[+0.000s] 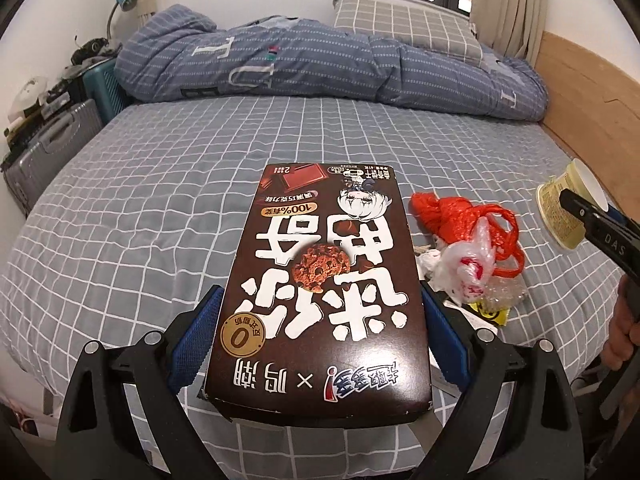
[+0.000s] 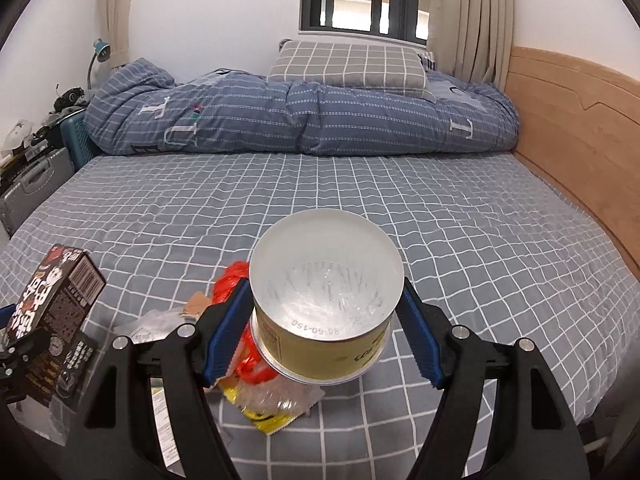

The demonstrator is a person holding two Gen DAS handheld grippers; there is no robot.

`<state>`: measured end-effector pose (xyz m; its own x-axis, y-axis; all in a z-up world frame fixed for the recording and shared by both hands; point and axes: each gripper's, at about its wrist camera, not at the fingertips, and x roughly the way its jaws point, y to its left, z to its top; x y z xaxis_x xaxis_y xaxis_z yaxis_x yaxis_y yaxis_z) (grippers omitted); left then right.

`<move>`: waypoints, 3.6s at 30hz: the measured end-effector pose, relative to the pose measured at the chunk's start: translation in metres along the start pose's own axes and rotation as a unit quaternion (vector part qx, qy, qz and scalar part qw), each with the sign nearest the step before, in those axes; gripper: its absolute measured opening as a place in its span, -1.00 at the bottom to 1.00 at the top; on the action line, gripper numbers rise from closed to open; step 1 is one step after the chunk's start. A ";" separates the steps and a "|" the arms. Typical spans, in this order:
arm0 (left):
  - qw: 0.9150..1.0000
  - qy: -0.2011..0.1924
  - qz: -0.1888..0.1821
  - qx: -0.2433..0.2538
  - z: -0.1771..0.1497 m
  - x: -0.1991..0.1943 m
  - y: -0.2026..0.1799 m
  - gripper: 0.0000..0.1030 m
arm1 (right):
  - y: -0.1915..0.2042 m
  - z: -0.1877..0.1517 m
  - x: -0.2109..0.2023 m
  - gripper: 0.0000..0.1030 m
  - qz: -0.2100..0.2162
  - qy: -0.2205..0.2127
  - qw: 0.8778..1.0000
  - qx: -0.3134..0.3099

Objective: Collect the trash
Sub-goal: 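Lift the cup and box and carry both over the black trash bin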

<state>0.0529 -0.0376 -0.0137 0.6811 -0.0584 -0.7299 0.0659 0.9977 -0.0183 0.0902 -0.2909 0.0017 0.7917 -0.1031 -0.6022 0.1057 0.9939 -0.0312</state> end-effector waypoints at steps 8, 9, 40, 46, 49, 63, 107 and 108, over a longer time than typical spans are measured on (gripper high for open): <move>1.000 -0.008 -0.009 0.006 -0.011 -0.014 -0.005 0.75 | 0.007 -0.018 -0.030 0.34 0.008 0.003 1.000 0.000; 1.000 -0.008 -0.010 0.006 -0.014 -0.016 -0.006 0.75 | 0.009 -0.020 -0.035 0.34 0.010 0.002 1.000 -0.001; 1.000 0.005 -0.008 -0.001 -0.067 -0.056 -0.011 0.75 | 0.045 -0.079 -0.107 0.34 0.047 0.021 0.999 -0.016; 1.000 0.011 -0.011 0.001 -0.081 -0.058 -0.011 0.75 | 0.051 -0.094 -0.113 0.34 0.049 0.032 0.998 -0.022; 1.000 0.015 -0.012 -0.001 -0.089 -0.060 -0.010 0.75 | 0.053 -0.105 -0.116 0.34 0.050 0.040 0.998 -0.024; 0.999 0.030 -0.016 -0.005 -0.119 -0.080 -0.007 0.75 | 0.064 -0.131 -0.144 0.34 0.061 0.052 0.996 -0.025; 0.994 0.109 0.012 -0.006 -0.219 -0.102 0.017 0.75 | 0.091 -0.220 -0.179 0.34 0.074 0.135 0.987 -0.037; 0.994 0.111 0.012 -0.006 -0.220 -0.101 0.017 0.75 | 0.091 -0.222 -0.178 0.34 0.073 0.138 0.987 -0.037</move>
<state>-0.1751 -0.0065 -0.0913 0.5038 -0.0262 -0.8634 0.0413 0.9991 -0.0062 -0.1748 -0.1737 -0.0708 0.5997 0.0468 -0.7988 -0.0499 0.9985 0.0210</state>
